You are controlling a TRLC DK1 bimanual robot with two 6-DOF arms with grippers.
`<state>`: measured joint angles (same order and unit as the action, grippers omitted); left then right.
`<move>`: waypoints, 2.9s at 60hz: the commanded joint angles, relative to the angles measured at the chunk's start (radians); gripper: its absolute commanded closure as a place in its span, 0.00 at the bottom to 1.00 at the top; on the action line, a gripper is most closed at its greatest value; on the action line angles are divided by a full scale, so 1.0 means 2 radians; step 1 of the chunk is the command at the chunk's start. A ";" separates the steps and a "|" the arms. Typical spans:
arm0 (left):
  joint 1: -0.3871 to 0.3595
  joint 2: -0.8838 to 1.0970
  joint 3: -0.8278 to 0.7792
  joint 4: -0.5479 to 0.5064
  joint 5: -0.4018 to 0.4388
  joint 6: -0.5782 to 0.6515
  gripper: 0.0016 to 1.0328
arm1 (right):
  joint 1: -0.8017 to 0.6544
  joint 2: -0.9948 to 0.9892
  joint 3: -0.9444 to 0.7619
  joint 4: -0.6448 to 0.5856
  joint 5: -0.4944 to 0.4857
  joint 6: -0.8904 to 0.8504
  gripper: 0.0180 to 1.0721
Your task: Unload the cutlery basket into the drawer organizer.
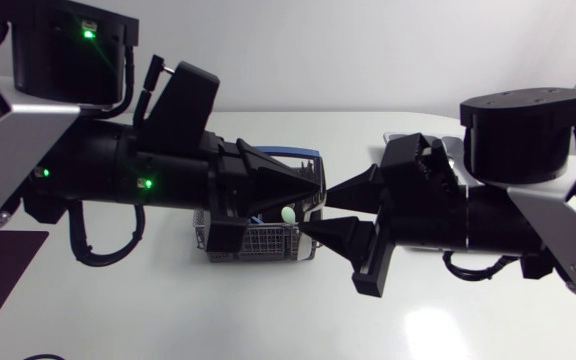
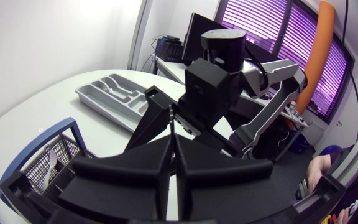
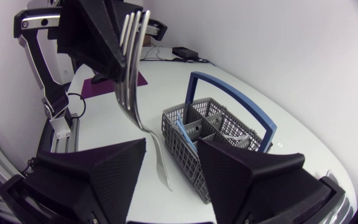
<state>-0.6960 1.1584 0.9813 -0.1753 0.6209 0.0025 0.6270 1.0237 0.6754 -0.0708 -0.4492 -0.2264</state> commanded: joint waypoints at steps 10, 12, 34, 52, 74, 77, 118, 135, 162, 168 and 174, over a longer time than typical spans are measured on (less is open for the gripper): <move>-0.002 0.007 0.018 0.002 0.007 -0.012 0.97 | 0.012 0.013 0.007 0.009 -0.006 -0.021 0.82; -0.002 0.007 0.018 0.002 0.006 -0.012 0.97 | 0.014 0.012 0.006 0.009 -0.007 -0.022 0.82; 0.005 0.005 0.020 -0.001 0.008 -0.018 0.89 | 0.020 0.006 0.001 -0.002 -0.020 -0.016 0.91; 0.011 0.001 0.021 -0.002 0.007 -0.021 0.72 | 0.012 -0.012 -0.004 -0.024 -0.020 -0.010 0.94; 0.038 -0.003 0.023 -0.004 0.003 -0.022 0.30 | -0.024 -0.048 -0.024 -0.051 -0.019 -0.011 0.94; 0.049 -0.006 0.027 -0.004 -0.001 -0.022 0.29 | -0.034 -0.056 -0.029 -0.057 -0.018 -0.013 0.94; 0.087 -0.003 -0.003 -0.047 -0.169 0.085 0.28 | -0.399 0.155 0.099 -0.016 0.045 -0.060 0.94; 0.086 -0.015 -0.040 -0.041 -0.208 0.114 0.28 | -0.442 0.307 0.234 -0.001 0.121 -0.047 0.94; 0.086 -0.042 -0.089 -0.020 -0.221 0.137 0.28 | -0.450 0.478 0.356 0.002 0.243 -0.026 0.94; 0.084 -0.043 -0.093 -0.020 -0.223 0.137 0.28 | -0.448 0.504 0.373 -0.001 0.259 -0.024 0.94; 0.078 -0.045 -0.096 -0.019 -0.229 0.138 0.28 | -0.444 0.529 0.396 -0.015 0.270 -0.016 0.94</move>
<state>-0.5259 1.0843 0.8131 -0.2264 0.1734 0.2604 -0.2695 2.0304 1.4143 -0.0860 0.0700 -0.2878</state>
